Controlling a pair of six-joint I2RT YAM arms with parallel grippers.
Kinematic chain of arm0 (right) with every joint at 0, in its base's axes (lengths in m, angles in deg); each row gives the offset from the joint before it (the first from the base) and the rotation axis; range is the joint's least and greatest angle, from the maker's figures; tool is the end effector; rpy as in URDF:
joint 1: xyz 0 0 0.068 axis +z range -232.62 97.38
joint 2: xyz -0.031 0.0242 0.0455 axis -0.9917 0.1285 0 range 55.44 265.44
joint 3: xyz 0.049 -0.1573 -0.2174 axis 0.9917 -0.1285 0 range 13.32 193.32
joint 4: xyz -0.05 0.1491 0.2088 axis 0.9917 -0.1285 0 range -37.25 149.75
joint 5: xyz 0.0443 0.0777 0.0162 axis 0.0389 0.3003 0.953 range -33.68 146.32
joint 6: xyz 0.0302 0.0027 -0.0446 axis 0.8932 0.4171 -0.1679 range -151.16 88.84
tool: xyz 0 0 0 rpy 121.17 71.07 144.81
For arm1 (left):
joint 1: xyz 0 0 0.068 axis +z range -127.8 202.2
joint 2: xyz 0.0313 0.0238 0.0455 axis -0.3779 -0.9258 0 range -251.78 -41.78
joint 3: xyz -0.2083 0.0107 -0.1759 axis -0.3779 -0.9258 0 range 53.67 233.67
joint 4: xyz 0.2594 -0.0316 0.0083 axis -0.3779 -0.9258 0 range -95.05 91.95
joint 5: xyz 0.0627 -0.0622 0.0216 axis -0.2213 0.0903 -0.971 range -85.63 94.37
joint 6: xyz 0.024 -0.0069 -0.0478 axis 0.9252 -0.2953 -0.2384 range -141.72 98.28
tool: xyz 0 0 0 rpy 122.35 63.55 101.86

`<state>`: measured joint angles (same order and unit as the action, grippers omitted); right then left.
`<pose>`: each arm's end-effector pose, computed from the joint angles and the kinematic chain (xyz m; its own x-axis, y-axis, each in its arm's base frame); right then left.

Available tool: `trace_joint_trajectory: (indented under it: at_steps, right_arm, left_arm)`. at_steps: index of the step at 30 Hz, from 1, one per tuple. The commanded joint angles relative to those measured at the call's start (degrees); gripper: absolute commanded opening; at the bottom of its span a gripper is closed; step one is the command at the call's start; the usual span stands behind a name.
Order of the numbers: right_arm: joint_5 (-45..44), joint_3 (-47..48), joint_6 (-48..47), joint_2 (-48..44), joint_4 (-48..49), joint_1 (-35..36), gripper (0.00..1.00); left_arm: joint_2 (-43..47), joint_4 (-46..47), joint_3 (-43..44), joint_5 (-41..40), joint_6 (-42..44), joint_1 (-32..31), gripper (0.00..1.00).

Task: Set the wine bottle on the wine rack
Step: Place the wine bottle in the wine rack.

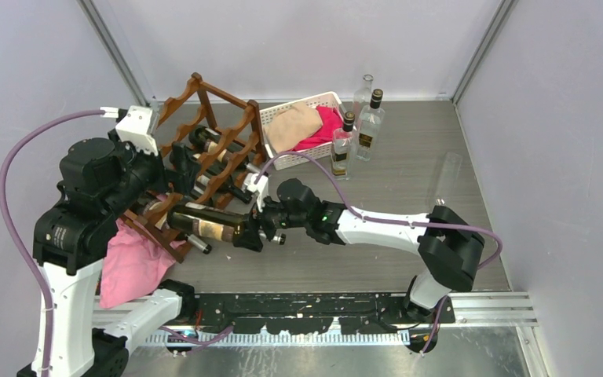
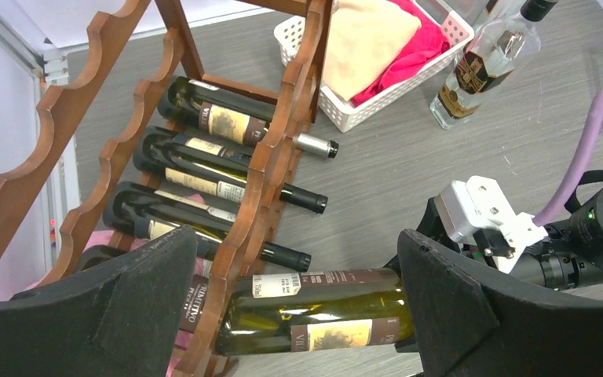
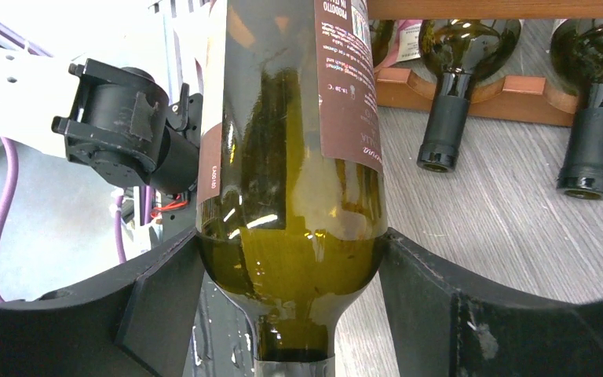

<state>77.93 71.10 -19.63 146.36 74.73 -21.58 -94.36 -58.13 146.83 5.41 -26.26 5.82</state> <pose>0.1648 0.3246 0.2604 -0.3444 -0.2383 -0.9081 -0.9329 0.1957 0.3024 0.1053 -0.0317 0.4916 -0.3427 0.0183 -0.9393 0.2720 0.9589 -0.0806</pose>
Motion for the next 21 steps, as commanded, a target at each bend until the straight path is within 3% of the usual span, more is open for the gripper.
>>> trace_joint_trajectory:
  at_steps: [1, 21]
  right_arm:
    - [-1.57, 6.34, 2.96, -0.53, 11.43, 1.14, 0.01]
    - [-21.28, 30.13, 8.11, 17.2, 4.46, 9.38, 0.01]
  left_arm:
    - [0.49, -1.23, 0.97, -0.67, 0.37, 0.03, 0.97]
    - [2.2, -4.85, 4.75, -8.34, 6.38, 0.03, 0.94]
